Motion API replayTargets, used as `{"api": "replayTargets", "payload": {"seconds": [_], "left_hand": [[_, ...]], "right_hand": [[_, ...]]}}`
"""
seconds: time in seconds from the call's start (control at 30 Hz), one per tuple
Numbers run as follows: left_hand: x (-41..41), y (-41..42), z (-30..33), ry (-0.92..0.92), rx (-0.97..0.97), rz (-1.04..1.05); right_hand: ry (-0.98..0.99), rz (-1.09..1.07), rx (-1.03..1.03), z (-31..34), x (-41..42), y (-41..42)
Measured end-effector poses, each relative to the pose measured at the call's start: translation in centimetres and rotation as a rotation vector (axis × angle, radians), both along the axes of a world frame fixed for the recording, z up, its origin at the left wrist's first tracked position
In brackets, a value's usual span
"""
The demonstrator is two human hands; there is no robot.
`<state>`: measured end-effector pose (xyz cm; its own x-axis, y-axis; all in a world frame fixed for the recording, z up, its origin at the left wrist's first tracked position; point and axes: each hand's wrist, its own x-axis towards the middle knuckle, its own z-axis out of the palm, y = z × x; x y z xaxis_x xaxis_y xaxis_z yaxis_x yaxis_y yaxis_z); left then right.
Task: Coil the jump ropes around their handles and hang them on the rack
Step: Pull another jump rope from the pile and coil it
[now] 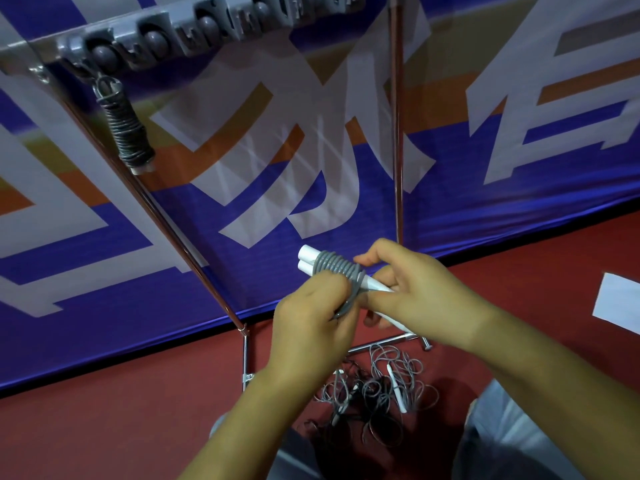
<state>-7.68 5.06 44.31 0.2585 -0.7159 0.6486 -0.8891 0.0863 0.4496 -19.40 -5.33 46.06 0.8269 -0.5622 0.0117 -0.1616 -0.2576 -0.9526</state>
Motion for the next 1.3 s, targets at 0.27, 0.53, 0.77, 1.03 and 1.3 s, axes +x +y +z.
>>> {"api": "replayTargets", "payload": {"seconds": [0.27, 0.53, 0.77, 1.03, 1.3], "left_hand": [[0.5, 0.2, 0.6, 0.196, 0.139, 0.033], [0.6, 0.8, 1.0, 0.377, 0.241, 0.012], [1.4, 1.7, 2.4, 0.761, 0.341, -0.183], [2.3, 1.1, 3.5, 0.81, 0.461, -0.224], [2.7, 1.1, 3.0, 1.033, 0.442, -0.421]], "right_hand": [[-0.011, -0.045, 0.009, 0.1, 0.0, -0.2], [-0.102, -0.134, 0.163, 0.2, 0.4, -0.4], [-0.135, -0.088, 0.387, 1.1, -0.3, -1.8], [-0.152, -0.04, 0.496, 1.9, -0.8, -1.8], [-0.175, -0.012, 0.654, 1.9, -0.7, -1.9]]}}
